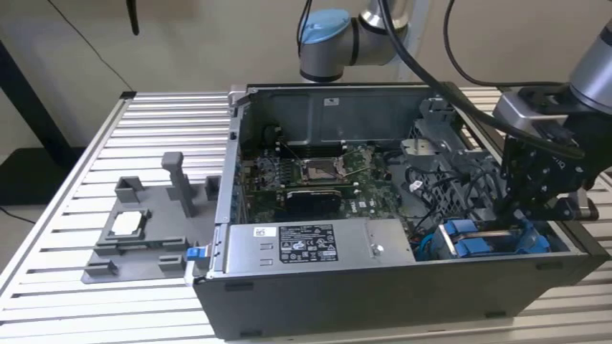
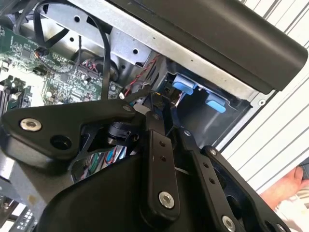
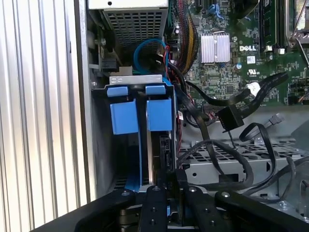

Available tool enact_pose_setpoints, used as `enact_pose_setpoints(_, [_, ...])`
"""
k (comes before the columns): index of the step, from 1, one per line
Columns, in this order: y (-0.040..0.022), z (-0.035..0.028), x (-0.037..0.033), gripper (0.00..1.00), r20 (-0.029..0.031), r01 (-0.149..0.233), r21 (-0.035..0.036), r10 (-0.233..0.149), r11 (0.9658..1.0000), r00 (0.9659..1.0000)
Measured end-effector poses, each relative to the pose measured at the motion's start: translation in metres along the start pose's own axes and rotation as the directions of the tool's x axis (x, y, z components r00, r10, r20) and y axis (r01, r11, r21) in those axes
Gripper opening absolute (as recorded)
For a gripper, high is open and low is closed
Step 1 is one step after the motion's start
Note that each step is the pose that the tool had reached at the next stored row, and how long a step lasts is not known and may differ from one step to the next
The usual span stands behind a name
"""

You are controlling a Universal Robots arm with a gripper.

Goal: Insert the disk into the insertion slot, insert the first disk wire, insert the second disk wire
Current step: 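Insert the first disk wire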

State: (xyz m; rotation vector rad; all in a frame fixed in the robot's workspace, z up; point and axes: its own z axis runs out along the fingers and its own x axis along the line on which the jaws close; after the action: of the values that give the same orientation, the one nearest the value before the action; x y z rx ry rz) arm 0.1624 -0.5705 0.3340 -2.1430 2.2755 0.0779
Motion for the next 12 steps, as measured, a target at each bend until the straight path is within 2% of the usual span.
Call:
enact_pose_setpoints(9, [0.0, 0.0016, 0.0, 0.2, 0.0021, 0.0, -0.0002, 0.0, 1.0, 1.0])
enact_pose_setpoints(10, [0.0, 0.0011, 0.0, 0.27, 0.0015, 0.0, -0.0001, 0.0, 1.0, 1.0])
enact_pose_setpoints(12, [0.0001, -0.0034, -0.0002, 0.27, 0.0017, 0.0, -0.0002, 0.0, 1.0, 1.0])
